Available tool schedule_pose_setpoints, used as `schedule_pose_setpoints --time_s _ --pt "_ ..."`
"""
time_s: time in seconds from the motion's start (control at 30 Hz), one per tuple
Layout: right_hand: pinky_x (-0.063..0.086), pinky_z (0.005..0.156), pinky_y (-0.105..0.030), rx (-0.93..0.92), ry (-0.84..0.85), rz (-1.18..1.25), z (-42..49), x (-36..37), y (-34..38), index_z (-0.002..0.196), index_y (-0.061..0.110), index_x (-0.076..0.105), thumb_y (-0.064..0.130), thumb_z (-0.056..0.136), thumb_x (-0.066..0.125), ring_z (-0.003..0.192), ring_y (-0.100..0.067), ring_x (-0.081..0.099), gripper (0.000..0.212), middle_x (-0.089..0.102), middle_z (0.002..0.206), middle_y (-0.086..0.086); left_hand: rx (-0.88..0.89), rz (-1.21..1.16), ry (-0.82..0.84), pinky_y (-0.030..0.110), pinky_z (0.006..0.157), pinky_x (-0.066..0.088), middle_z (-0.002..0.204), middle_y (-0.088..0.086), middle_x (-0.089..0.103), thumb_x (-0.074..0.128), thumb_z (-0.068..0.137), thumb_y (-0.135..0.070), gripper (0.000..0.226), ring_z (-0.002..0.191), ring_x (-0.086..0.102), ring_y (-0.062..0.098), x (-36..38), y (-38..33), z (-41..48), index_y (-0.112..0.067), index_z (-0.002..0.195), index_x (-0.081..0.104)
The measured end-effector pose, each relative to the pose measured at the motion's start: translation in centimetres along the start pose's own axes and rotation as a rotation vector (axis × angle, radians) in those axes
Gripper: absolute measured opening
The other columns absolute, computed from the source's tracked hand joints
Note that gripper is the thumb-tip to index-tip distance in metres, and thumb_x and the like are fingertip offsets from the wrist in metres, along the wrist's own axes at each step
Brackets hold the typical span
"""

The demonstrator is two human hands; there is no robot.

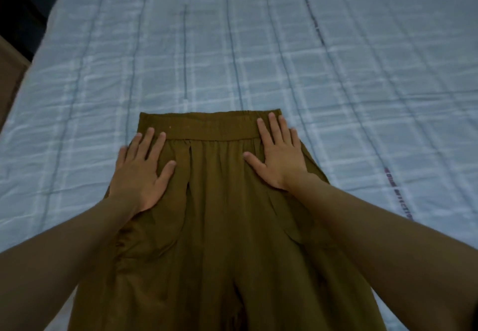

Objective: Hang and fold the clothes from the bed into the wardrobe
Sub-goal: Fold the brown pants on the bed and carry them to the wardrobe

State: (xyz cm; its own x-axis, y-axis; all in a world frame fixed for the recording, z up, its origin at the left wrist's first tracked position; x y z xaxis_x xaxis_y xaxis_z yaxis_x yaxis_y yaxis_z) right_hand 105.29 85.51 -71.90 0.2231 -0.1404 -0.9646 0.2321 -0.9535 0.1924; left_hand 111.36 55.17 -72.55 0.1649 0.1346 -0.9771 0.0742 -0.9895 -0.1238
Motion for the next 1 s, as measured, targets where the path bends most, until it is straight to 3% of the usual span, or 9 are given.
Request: schedule_pose_setpoints --time_s 0.07,0.17,0.33,0.5,0.6,0.7,0.77,0.87,1.0 --pt "-0.004 0.124 -0.047 0.013 -0.006 0.119 -0.8 -1.4 0.0 0.159 0.026 0.000 0.067 0.097 0.022 0.152 -0.024 -0.015 0.078 -0.010 0.166 -0.006 -0.037 -0.016 0.044 0.049 0.123 0.001 0.167 -0.002 -0.001 -0.002 0.094 -0.064 0.073 0.153 -0.004 0.019 -1.2 -0.6 0.2 -0.029 0.158 0.005" --pt "0.012 0.123 -0.047 0.105 -0.155 0.250 -2.5 -3.5 -1.1 0.157 0.019 0.017 0.052 0.102 0.034 0.152 -0.029 0.008 0.066 0.012 0.165 -0.013 -0.062 -0.012 -0.079 0.054 0.121 0.006 0.163 0.004 0.025 -0.001 0.098 -0.057 0.073 0.152 0.011 0.027 -3.7 -3.1 0.6 -0.021 0.155 0.028" --pt "0.038 0.105 -0.045 0.290 -0.152 0.302 -3.8 -4.7 -4.5 0.147 0.009 0.033 0.037 0.099 0.051 0.129 -0.033 0.042 0.059 0.045 0.142 -0.016 0.199 -0.064 -0.220 0.049 0.110 0.030 0.147 0.008 0.049 0.032 0.104 -0.040 0.046 0.138 0.036 0.030 -6.6 -11.5 3.0 -0.017 0.138 0.053" --pt "0.042 0.095 -0.040 0.234 -0.217 0.315 -3.0 -4.1 -6.4 0.126 0.014 0.057 0.040 0.095 0.057 0.113 -0.026 0.047 0.039 0.052 0.122 -0.008 0.472 -0.150 -0.099 0.047 0.105 0.041 0.154 0.002 0.037 0.045 0.100 -0.018 0.041 0.134 0.038 0.025 -6.7 -19.6 7.2 -0.025 0.140 0.049" --pt "0.042 0.090 -0.040 0.239 -0.228 0.307 -1.9 -4.0 -6.4 0.114 0.023 0.060 0.051 0.090 0.060 0.108 -0.023 0.048 0.037 0.054 0.114 -0.003 0.609 0.073 0.027 0.045 0.098 0.047 0.160 -0.006 0.021 0.052 0.093 -0.008 0.060 0.135 0.037 0.023 -6.4 -22.8 9.9 -0.034 0.145 0.038" --pt "0.042 0.086 -0.039 0.212 -0.201 0.248 -1.3 -3.6 -6.1 0.109 0.025 0.058 0.054 0.087 0.061 0.103 -0.023 0.049 0.036 0.055 0.107 -0.001 0.685 0.283 0.161 0.045 0.083 0.051 0.142 -0.006 0.040 0.057 0.088 -0.010 0.055 0.115 0.052 0.024 -5.9 -24.8 11.5 -0.033 0.137 0.045" --pt "0.043 0.085 -0.039 0.225 -0.181 0.219 -1.2 -3.6 -6.0 0.108 0.024 0.057 0.054 0.087 0.061 0.101 -0.023 0.050 0.036 0.056 0.106 -0.002 0.693 0.284 0.124 0.040 0.070 0.048 0.122 -0.002 0.048 0.059 0.086 -0.010 0.040 0.101 0.056 0.026 -5.7 -25.0 11.9 -0.026 0.122 0.054" --pt "0.046 0.082 -0.040 0.241 -0.137 0.225 -1.1 -3.9 -5.6 0.106 0.020 0.055 0.051 0.088 0.062 0.096 -0.024 0.054 0.036 0.057 0.103 -0.002 0.723 0.134 0.020 0.037 0.061 0.037 0.104 -0.001 0.048 0.057 0.087 -0.011 0.013 0.082 0.049 0.021 -5.6 -24.2 11.3 -0.020 0.095 0.052" --pt "0.052 0.067 -0.039 0.198 -0.052 0.442 -1.7 -5.3 -4.3 0.087 0.018 0.056 0.032 0.089 0.065 0.076 -0.023 0.060 0.016 0.061 0.081 -0.001 0.429 -0.415 -0.163 0.019 0.052 0.034 0.073 -0.007 0.047 0.046 0.095 -0.033 0.009 0.060 0.045 0.008 -6.1 -21.6 9.3 -0.024 0.097 0.043"
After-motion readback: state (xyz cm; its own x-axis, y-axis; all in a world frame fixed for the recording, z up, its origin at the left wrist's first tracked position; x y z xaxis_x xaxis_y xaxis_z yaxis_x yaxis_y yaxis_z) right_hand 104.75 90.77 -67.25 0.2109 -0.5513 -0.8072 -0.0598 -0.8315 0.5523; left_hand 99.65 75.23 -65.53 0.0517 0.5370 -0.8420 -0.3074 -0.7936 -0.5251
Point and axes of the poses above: each hand's wrist, its own z-axis towards the middle knuckle, its own x-axis out of the palm, y = z × x, the point moved 2 cm from there along z, towards the middle knuckle
